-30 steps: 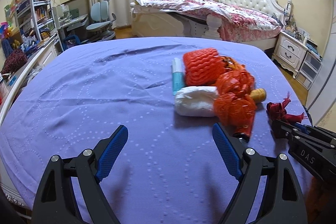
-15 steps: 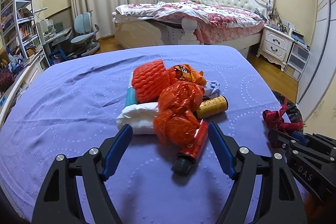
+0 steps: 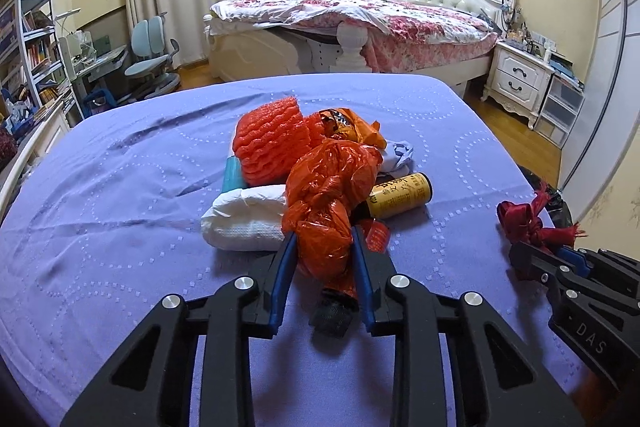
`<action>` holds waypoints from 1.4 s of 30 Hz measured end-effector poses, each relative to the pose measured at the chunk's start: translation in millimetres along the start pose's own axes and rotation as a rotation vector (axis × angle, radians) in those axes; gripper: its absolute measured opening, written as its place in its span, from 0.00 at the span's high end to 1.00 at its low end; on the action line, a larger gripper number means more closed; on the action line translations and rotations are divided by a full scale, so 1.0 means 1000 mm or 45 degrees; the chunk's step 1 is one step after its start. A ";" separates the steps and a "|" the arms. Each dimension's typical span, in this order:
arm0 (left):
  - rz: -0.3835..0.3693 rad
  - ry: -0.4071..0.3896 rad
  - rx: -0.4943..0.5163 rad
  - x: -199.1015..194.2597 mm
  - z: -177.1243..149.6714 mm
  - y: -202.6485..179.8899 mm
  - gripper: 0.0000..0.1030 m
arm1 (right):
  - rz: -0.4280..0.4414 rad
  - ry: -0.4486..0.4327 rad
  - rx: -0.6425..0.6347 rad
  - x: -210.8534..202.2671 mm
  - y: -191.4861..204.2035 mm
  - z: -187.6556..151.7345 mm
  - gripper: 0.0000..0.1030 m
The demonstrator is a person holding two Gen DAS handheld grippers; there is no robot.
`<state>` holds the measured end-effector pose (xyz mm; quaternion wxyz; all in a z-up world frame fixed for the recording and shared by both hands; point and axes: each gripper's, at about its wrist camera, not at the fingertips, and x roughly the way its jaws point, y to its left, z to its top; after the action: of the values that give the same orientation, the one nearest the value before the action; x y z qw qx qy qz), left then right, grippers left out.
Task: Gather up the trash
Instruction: 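Grasp the red tassel with the right tool while the left tool grasps the orange mesh bag, then carry the tassel and mesh bag over the black bin and open both tools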
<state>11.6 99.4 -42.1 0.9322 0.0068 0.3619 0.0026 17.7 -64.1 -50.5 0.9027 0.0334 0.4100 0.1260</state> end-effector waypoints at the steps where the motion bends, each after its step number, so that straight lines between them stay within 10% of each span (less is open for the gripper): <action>1: 0.005 -0.012 0.002 -0.003 -0.001 0.000 0.72 | -0.001 -0.002 0.000 0.000 0.000 0.000 0.81; 19: -0.148 -0.118 0.045 -0.035 0.011 -0.031 0.72 | -0.088 -0.108 0.051 -0.036 -0.029 0.009 0.81; 42: -0.370 -0.019 0.270 0.036 0.051 -0.169 0.72 | -0.293 -0.128 0.287 -0.025 -0.162 0.033 0.81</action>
<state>72.4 -70.1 -31.1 0.9195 0.0527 0.3503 -0.1703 59.0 -225.4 -37.1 0.9211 0.0933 0.3770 -0.0268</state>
